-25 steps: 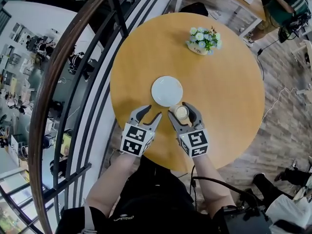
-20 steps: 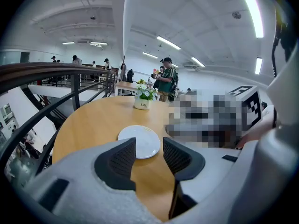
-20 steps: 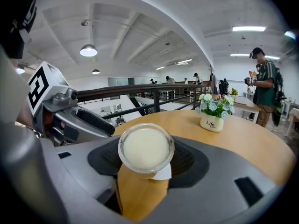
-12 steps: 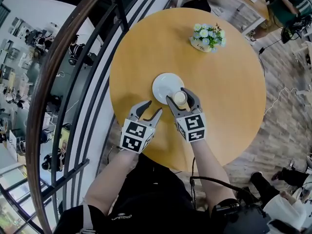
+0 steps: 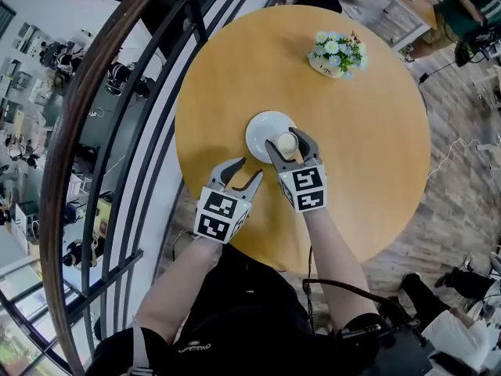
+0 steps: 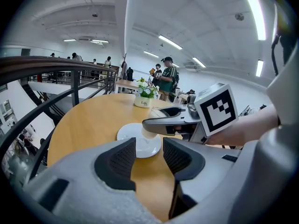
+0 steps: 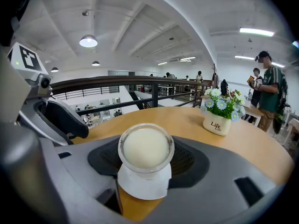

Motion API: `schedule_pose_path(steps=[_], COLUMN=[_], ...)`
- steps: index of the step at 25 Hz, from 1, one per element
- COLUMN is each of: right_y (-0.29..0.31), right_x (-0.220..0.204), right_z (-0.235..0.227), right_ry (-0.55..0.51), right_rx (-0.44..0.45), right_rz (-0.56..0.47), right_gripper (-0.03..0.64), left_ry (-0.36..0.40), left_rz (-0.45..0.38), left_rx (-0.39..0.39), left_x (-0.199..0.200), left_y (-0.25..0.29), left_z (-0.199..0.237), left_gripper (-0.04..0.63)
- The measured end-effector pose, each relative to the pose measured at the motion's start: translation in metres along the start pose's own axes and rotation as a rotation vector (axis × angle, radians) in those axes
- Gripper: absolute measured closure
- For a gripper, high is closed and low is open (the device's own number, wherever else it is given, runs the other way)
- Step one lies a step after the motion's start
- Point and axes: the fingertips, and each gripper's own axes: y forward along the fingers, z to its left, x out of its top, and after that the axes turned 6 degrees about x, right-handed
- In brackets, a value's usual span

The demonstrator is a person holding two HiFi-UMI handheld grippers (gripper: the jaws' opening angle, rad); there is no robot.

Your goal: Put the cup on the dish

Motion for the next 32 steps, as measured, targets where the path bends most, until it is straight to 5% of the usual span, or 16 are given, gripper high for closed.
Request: schedule_pose_path(steps=[32], right_y=[0.046], right_x=[-0.027], right_z=[-0.006], right_ry=[0.002], right_rx=[-0.005], right_rz=[0.141], right_gripper=[0.359], left_ry=[-0.022], left_rz=[0.02], left_rx=[0.007], left_x=[-0.014], left_y=[0.0], left_z=[0.007], left_gripper=[0.411])
